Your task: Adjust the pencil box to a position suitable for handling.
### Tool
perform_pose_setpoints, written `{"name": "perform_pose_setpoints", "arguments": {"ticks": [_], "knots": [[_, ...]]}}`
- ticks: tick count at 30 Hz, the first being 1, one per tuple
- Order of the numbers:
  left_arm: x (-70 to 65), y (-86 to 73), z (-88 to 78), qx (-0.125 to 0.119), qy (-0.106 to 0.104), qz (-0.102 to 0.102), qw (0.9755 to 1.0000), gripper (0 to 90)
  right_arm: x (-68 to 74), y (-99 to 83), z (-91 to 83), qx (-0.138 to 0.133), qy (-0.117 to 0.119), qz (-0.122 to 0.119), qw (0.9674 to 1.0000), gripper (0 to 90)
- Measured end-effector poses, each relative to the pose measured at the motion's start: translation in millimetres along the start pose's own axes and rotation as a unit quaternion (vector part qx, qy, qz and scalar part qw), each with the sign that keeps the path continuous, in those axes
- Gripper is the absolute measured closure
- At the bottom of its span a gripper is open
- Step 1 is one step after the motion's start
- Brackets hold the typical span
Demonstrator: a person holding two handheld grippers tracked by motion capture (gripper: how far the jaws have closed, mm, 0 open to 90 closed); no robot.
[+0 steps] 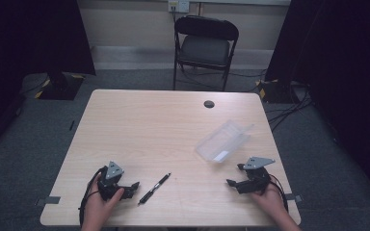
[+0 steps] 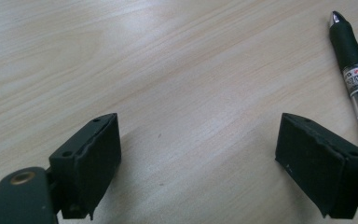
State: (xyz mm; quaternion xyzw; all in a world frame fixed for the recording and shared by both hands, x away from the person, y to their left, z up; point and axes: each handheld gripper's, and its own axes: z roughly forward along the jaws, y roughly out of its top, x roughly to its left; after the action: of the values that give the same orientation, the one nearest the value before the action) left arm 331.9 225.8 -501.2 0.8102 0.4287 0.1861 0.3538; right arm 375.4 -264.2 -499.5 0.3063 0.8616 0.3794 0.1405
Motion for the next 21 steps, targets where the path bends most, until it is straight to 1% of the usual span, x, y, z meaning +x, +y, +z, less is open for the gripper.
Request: {"name": "perform_pose_setpoints", "arguments": {"ticks": [5, 7, 8, 9, 12, 13, 14, 16, 19, 20, 21], "knots": [[0.1, 0.1, 0.1, 0.000, 0.000, 0.001, 1.0000, 13.4, 1.1, -0.4, -0.1, -0.002, -0.002, 0.002, 1.0000, 18.8], [-0.1, 0.1, 0.2, 0.000, -0.001, 0.001, 1.0000, 13.2, 3.1, -0.8, -1.1, 0.000, -0.007, 0.005, 1.0000, 18.7], [-0.2, 0.1, 0.3, 0.000, -0.002, 0.001, 1.0000, 13.1, 4.4, -1.0, -1.2, -0.001, -0.005, 0.005, 1.0000, 18.7], [-0.2, 0.1, 0.3, 0.000, -0.002, 0.001, 1.0000, 12.8, 8.9, 0.3, -1.7, 0.005, 0.000, 0.003, 1.0000, 19.5], [-0.2, 0.2, 0.4, 0.000, -0.002, 0.001, 1.0000, 12.6, 12.2, 3.0, -2.9, 0.015, -0.003, -0.004, 0.9999, 21.6], [-0.3, 0.2, 0.4, 0.000, -0.002, 0.001, 1.0000, 12.6, 15.0, 5.2, -3.5, 0.017, -0.003, -0.012, 0.9998, 21.5], [-0.2, 0.2, 0.3, 0.000, -0.002, 0.001, 1.0000, 12.6, 20.7, 9.9, -5.1, 0.016, 0.001, -0.022, 0.9996, 21.8], [-0.2, 0.2, 0.4, 0.000, -0.002, 0.001, 1.0000, 12.6, 23.1, 12.4, -6.1, 0.014, 0.002, -0.023, 0.9996, 22.3], [-0.2, 0.2, 0.3, 0.000, -0.002, 0.001, 1.0000, 12.6, 33.1, 24.9, -9.6, -0.005, 0.013, -0.019, 0.9997, 23.7], [-0.5, 0.1, 0.5, -0.001, -0.004, 0.000, 1.0000, 12.6, 40.1, 35.2, -9.6, -0.011, 0.017, -0.025, 0.9995, 24.6], [-0.5, 0.1, 0.5, -0.001, -0.004, 0.000, 1.0000, 12.6, 40.1, 35.2, -9.6, -0.011, 0.017, -0.025, 0.9995, 24.6]]}}
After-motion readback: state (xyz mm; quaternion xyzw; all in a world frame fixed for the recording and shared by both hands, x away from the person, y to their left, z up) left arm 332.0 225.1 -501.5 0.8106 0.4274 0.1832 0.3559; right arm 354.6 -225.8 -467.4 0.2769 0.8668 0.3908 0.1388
